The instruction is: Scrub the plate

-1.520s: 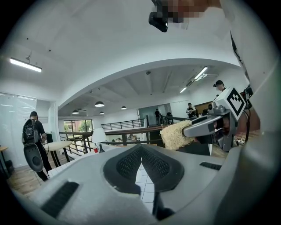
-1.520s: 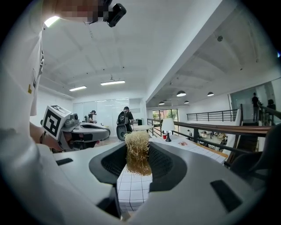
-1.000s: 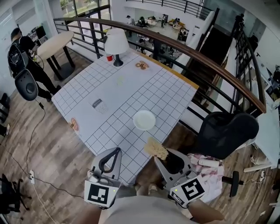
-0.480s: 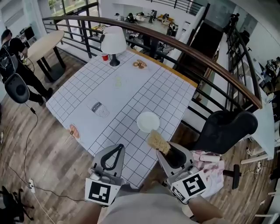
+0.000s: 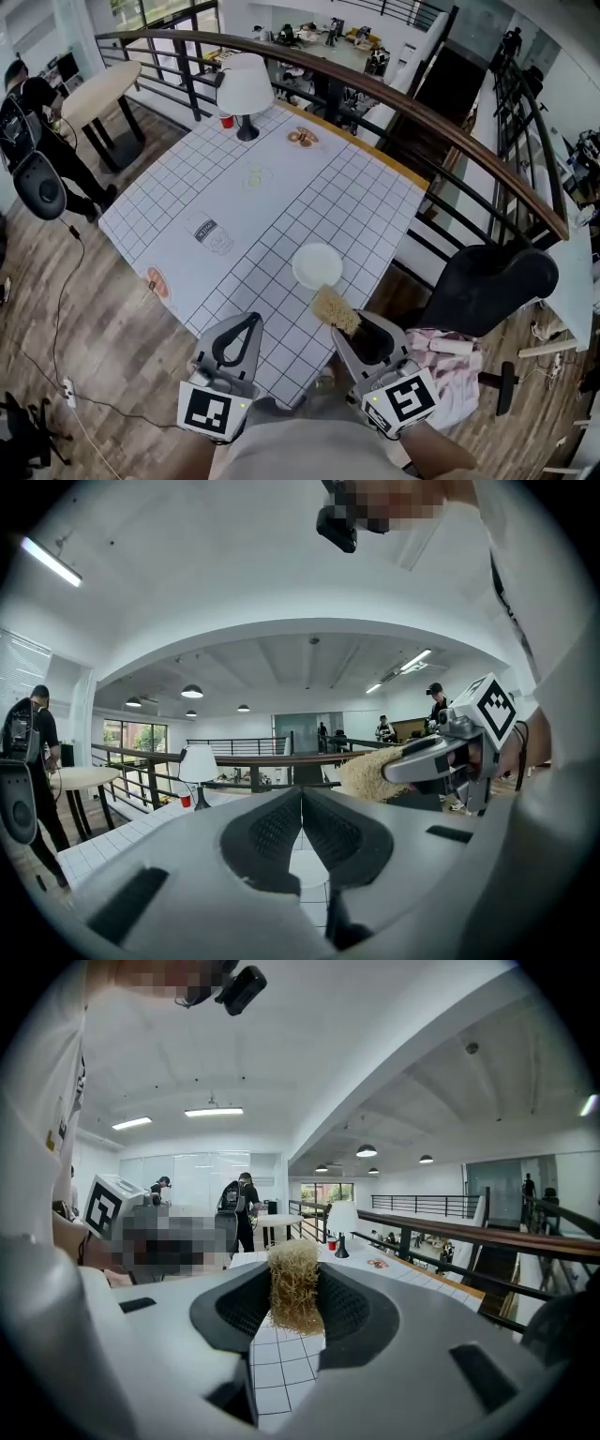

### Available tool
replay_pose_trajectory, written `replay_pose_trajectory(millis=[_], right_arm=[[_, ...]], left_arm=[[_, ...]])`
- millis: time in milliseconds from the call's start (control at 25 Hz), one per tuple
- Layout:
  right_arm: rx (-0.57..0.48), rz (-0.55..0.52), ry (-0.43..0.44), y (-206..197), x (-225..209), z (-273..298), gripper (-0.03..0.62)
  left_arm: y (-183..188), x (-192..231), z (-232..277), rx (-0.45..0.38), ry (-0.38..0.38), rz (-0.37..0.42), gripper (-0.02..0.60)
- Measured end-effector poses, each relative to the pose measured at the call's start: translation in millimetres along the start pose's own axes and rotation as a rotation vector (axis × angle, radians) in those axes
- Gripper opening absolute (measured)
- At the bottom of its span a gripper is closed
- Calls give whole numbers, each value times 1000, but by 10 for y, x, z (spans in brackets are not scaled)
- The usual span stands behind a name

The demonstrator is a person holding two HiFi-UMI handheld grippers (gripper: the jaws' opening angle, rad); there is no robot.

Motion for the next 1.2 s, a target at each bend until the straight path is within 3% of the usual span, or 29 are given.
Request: replay_pose_trajectory(millis=[120,240,400,560,840,1080,1200], right_arm=[[6,8,7,-73,-156,2,135],[16,19,5,-131,-321,21,135],[7,74,5,-149,-552,93,135],[9,71,-19,-175,-810,263,135],[43,65,-9,-332,-1201,739,135],[115,77,34,-674,-1399,1160,135],[151,96,50,-858,-1473,1326,135]], left_arm=[[-20,-100,113,-13,-34,2,15],[-81,-174,291,26,-53,5,15],[-82,-182,595,39,-98,-56,15],[-183,-87,950,37,-102,-57,15],[-636,12,1569,142,-70,-39,15],[-1187,-52,1995,297,-140,4,15],[-1396,-73,2135,367,-160,-13,15]])
Point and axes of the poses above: the fingertips, and each gripper's own axes: z forward along the fingers, x to its left, y out of its top, the point moved 8 cm from there along -z, backward along the fingers, and after that the axes turned 10 degrees about y, right-handed, at the moved point
